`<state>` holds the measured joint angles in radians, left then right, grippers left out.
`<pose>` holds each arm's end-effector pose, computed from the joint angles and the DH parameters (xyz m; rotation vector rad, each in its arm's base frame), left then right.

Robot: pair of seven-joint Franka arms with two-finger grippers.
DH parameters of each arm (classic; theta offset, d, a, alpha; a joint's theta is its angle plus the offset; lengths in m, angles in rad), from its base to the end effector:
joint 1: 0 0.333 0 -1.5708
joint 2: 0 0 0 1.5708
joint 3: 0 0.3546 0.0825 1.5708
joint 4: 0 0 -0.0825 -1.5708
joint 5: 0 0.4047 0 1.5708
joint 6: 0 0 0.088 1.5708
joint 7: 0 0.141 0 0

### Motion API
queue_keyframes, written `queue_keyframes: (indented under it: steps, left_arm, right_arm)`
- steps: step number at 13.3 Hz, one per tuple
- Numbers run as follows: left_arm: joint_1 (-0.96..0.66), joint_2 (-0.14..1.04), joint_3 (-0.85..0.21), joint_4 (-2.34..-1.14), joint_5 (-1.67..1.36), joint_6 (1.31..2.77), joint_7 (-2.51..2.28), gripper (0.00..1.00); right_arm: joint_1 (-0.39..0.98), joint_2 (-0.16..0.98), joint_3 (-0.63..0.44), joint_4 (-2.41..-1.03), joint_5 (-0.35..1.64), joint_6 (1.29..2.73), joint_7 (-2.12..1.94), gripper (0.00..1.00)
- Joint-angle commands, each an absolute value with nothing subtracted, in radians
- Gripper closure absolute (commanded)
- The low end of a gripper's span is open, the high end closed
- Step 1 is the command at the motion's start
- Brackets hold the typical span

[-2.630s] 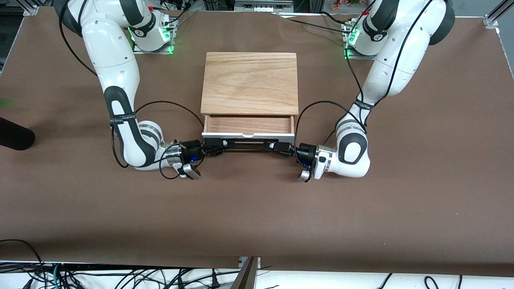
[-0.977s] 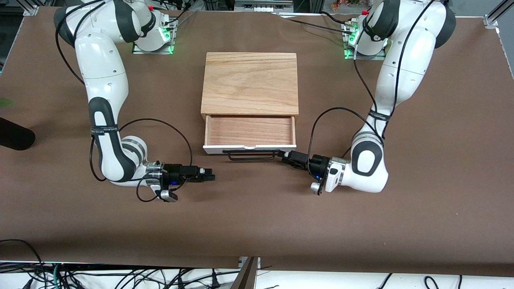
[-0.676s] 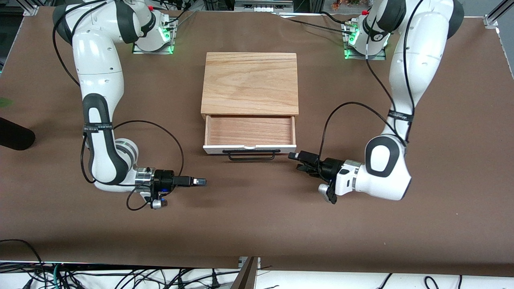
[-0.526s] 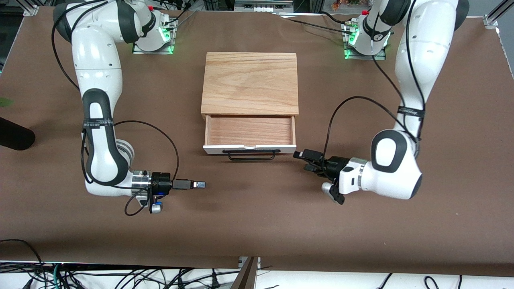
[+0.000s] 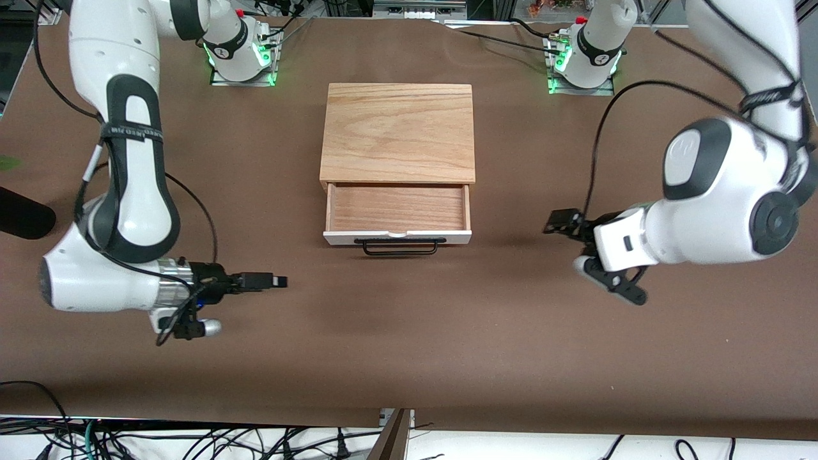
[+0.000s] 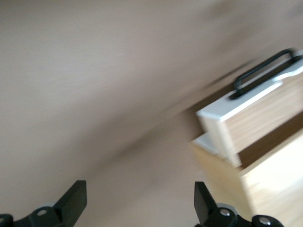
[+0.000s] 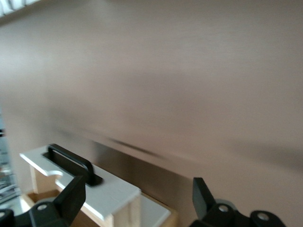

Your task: Pull top drawer with both arms simultaneously

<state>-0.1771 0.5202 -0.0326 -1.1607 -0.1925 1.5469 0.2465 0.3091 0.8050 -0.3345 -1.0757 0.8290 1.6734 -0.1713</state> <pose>0.7074 -0.1728 0.4889 2.8523 -0.6448 -0.1898 0.7826 0.1628 0.3572 -2.5533 -0.0815 0.1547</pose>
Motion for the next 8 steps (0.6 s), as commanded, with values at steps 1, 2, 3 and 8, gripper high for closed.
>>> queue_keyframes:
  steps: [1,2,3,8]
  left_arm:
    - [-0.173,0.343,-0.052,-1.316,0.003,1.56,0.222,0.0]
    - [-0.149,0.297,-0.051,-1.366,0.012,1.583,0.215,0.0]
    - [-0.117,0.244,-0.051,-1.428,0.012,1.609,0.177,0.0]
    - [0.009,-0.03,-0.118,-1.816,0.014,1.868,0.038,0.0]
  right_arm:
    - [0.318,0.666,-0.325,-1.156,0.569,1.675,-0.138,0.0]
    - [0.311,0.603,-0.275,-1.193,0.426,1.702,-0.14,0.0]
    - [0.298,0.551,-0.226,-1.231,0.285,1.738,-0.14,0.0]
    - [0.217,0.29,-0.172,-1.466,0.071,1.825,-0.136,0.0]
